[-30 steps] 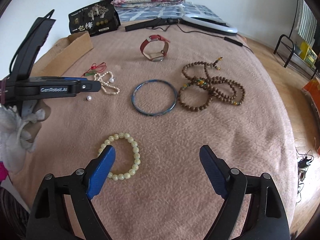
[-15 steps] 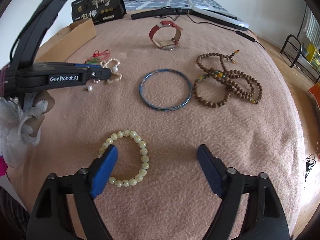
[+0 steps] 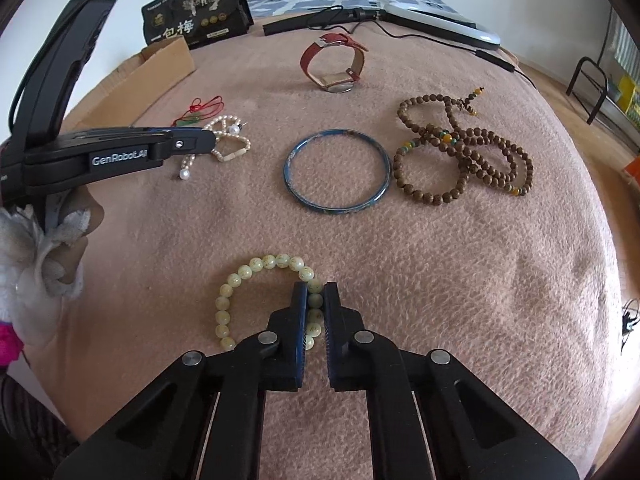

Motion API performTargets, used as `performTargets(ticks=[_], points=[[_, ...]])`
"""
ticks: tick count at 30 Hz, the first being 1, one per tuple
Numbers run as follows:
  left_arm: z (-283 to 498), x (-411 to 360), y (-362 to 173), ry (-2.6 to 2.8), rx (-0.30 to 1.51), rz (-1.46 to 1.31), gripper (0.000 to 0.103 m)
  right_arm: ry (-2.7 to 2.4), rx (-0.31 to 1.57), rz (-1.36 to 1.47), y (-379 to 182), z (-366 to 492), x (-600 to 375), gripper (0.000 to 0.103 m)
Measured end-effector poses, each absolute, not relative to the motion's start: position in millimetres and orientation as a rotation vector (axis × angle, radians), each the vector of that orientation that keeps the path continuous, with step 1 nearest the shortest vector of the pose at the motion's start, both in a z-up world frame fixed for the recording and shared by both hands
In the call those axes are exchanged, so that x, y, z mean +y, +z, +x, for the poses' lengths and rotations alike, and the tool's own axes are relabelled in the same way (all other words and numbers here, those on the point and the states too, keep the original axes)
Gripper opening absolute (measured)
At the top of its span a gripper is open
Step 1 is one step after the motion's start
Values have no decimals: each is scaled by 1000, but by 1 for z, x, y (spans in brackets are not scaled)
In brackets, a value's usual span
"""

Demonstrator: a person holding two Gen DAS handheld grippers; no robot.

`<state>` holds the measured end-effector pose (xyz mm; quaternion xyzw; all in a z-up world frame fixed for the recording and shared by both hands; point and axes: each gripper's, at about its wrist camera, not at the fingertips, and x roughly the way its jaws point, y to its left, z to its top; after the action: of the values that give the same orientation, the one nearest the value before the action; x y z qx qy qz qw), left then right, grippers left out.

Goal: Organize jewelry
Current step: 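Carry the pearl necklace and cream bracelet over the cardboard box with both tools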

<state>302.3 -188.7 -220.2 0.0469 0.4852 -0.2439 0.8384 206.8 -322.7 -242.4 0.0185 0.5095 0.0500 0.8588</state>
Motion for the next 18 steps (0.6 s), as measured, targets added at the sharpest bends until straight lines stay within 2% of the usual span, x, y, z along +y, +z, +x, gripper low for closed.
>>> performTargets(ticks=[18], points=[[281, -154, -149, -509, 898, -5, 5, 86, 935, 70, -187, 181, -322, 6]])
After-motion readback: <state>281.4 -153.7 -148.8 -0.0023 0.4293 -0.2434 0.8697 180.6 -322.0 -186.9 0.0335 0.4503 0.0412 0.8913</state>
